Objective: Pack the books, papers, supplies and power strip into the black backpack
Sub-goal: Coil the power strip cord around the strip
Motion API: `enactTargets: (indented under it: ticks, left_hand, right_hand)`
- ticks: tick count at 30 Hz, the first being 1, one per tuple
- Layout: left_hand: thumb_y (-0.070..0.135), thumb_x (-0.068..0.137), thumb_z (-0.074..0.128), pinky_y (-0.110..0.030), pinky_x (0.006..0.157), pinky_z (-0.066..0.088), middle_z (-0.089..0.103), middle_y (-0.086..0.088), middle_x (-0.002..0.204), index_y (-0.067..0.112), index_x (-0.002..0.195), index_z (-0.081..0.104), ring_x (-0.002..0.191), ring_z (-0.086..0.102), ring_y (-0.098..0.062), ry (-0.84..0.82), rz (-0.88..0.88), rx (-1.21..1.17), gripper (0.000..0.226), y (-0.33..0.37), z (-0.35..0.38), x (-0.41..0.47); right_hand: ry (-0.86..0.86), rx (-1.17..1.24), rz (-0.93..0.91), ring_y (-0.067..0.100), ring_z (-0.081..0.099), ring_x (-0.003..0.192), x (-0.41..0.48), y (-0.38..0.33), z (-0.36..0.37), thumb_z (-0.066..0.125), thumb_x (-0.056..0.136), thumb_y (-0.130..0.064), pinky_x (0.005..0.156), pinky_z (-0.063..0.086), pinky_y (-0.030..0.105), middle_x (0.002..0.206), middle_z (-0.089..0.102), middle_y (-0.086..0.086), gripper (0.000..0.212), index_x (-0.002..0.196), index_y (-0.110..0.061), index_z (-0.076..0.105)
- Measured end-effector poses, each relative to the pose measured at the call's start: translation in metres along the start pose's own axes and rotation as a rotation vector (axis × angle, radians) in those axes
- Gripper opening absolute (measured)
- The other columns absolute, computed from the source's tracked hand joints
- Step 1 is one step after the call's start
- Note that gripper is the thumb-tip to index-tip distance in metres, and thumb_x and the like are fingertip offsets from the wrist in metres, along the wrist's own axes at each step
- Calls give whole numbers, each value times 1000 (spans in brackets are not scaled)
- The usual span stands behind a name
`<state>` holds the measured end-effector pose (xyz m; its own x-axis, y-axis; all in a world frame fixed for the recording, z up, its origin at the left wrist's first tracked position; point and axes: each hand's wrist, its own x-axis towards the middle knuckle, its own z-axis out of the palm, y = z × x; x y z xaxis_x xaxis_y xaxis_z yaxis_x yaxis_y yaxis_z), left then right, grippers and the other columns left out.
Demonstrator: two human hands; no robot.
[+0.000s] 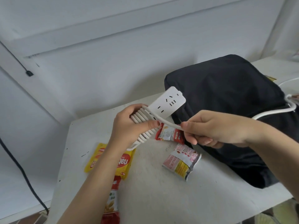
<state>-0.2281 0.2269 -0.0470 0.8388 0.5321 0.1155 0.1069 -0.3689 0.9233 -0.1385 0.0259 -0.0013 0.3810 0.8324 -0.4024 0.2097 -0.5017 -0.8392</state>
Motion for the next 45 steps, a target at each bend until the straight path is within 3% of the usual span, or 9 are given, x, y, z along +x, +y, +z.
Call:
enactTargets:
  ticks: [8,12,16,20,24,27,38,41,45]
  left_hand:
    - [45,40,75,-19,61,54,71,15,77,28,88,66,72,68,-6,-25,-21,-193,52,15,18,-1]
    - [21,59,78,-18,56,52,72,12,74,25,86,67,68,69,-7,-18,-35,-249,29,21,28,0]
    - [28,47,78,-18,54,51,73,8,75,21,90,67,68,69,-9,0,-9,-311,44,30,29,3]
    - [38,45,69,-18,56,51,72,8,74,20,88,67,68,69,-8,-8,55,-335,47,43,36,6]
    - [37,47,68,-19,57,51,72,8,74,21,87,67,69,69,-8,12,91,-369,43,52,47,11]
    - [39,49,68,-22,57,52,72,7,73,20,86,68,69,68,-12,48,83,-394,41,55,58,16]
    - [38,52,71,-18,62,51,72,9,83,22,91,67,78,69,-9,29,155,-268,43,67,105,18]
    - [39,53,73,-21,64,52,72,4,89,24,92,69,83,69,-13,-12,191,-177,41,72,117,17]
    - [47,55,76,-34,71,56,70,7,95,30,98,69,89,67,-16,-84,246,67,47,79,135,14]
  right_hand:
    - [-24,-46,41,9,24,40,-3,18,-13,37,101,-35,39,21,18,44,35,-5,47,64,-10,52]
    - [-53,-128,54,8,34,37,1,27,-21,37,98,-45,38,32,18,45,43,-2,53,62,-10,55]
    - [-182,-211,70,12,52,45,-2,40,-45,25,85,-66,64,52,26,46,53,-1,69,59,-11,57]
    - [-326,-245,28,15,54,52,-11,55,-83,27,92,-63,87,48,39,47,51,-1,66,60,-14,58]
    - [-365,-119,37,12,39,46,-17,65,-114,48,89,-57,52,41,21,50,39,-2,50,62,-15,53]
    - [-418,66,54,7,33,43,-14,77,-128,53,89,-44,40,32,15,53,37,-4,37,66,-16,50]
    - [-212,344,165,1,21,33,-2,101,-173,55,88,-28,28,21,11,49,27,-7,29,65,-14,46]
    - [-194,399,174,0,21,31,-3,100,-186,61,80,-26,27,19,10,47,26,-7,25,65,-13,47]
    - [-347,599,160,-2,29,28,0,99,-208,85,53,-18,26,23,9,45,33,-8,29,53,-12,57]
